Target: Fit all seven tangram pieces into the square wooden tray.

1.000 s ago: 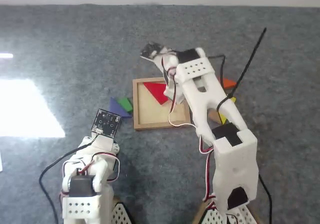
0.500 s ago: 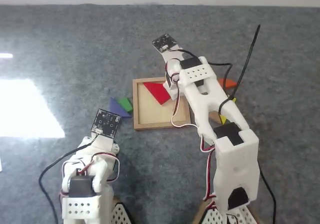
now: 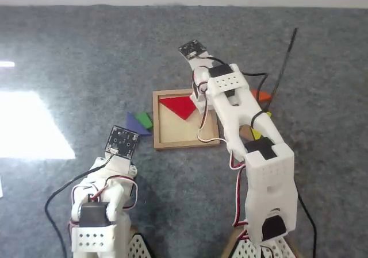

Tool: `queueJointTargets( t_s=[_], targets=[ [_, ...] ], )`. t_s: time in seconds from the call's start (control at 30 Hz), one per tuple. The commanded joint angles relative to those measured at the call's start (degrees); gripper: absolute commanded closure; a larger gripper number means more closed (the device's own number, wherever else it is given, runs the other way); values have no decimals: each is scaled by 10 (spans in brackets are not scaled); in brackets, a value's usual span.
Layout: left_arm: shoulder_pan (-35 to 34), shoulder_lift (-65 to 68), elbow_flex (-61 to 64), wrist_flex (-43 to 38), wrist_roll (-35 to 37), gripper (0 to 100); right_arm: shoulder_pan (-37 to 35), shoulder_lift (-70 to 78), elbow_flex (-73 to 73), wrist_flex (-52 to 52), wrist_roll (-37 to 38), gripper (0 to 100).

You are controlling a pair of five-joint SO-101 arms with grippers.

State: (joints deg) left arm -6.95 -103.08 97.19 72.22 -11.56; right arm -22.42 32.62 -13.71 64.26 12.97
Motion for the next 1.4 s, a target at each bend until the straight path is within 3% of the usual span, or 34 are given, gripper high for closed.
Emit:
queueJointTargets(
  t_s=[0.0,0.33,0.63,0.87,1.23,1.37],
  targets=[
    [-2,-11,-7,4,3,982,15,-81,18,7,-8,611],
    [-2,-11,-7,4,3,982,-7,-35,91,5,-4,617],
    [-2,-11,-7,4,3,982,34,-28,91,51,-54,919],
    [-2,-11,-7,4,3,982,90,-51,90,75,-52,925],
    [-2,-11,-7,4,3,982,17,-207,137,73,-52,924],
    [-2,-11,-7,4,3,982,20,-293,185,73,8,924]
  ],
)
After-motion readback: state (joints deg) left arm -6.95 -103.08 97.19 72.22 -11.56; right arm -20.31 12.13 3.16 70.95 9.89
